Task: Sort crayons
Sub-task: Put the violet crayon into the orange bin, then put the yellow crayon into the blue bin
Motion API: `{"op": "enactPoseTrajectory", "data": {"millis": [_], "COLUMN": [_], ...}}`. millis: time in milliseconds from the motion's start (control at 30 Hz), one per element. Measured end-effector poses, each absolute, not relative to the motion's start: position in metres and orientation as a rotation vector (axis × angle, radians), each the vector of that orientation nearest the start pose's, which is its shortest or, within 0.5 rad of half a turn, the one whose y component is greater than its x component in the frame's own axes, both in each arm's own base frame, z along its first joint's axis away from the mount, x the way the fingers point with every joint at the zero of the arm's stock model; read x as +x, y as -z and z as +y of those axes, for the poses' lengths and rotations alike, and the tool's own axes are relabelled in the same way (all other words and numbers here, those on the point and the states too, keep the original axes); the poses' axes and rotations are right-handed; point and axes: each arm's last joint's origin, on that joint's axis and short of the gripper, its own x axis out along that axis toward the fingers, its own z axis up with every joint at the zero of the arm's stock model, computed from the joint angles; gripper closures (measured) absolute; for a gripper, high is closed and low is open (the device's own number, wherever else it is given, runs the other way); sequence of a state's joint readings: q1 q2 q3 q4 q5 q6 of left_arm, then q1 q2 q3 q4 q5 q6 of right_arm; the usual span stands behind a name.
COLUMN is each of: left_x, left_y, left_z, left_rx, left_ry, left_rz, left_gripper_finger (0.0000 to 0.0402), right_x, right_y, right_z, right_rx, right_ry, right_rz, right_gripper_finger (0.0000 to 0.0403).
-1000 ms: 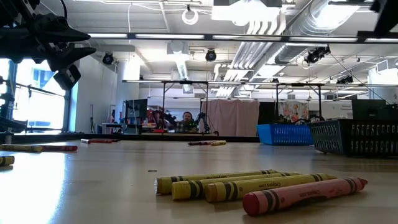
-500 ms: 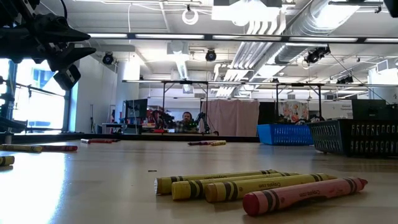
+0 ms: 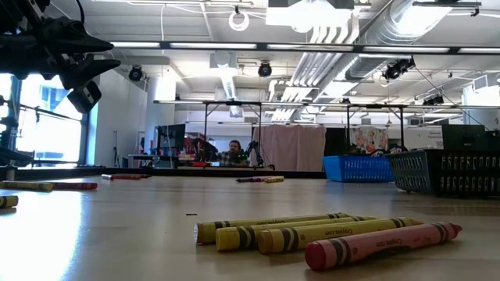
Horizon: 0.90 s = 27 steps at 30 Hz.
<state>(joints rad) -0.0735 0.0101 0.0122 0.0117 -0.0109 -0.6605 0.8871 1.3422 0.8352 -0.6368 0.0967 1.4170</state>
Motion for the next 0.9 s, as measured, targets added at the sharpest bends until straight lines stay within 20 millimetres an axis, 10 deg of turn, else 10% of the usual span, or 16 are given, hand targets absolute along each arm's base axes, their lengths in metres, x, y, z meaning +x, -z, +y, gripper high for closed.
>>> {"op": "enactPoseTrajectory", "data": {"millis": [400, 900], "left_x": [0.097, 0.097], "left_y": [-0.168, -0.168], "left_z": [-0.007, -0.007], "left_rx": [-0.661, -0.661], "left_ry": [0.065, 0.065], "left_rz": [0.007, 0.007], "left_gripper_finger": [0.0302, 0.0302], "right_x": [0.169, 0.240], "right_y": [-0.214, -0.224], "right_z": [0.194, 0.139], "right_rx": [0.720, 0.416], "right_ry": [-0.013, -0.039], "right_rz": [1.170, 0.777], "right_gripper_finger": [0.0310, 0.0309]}}
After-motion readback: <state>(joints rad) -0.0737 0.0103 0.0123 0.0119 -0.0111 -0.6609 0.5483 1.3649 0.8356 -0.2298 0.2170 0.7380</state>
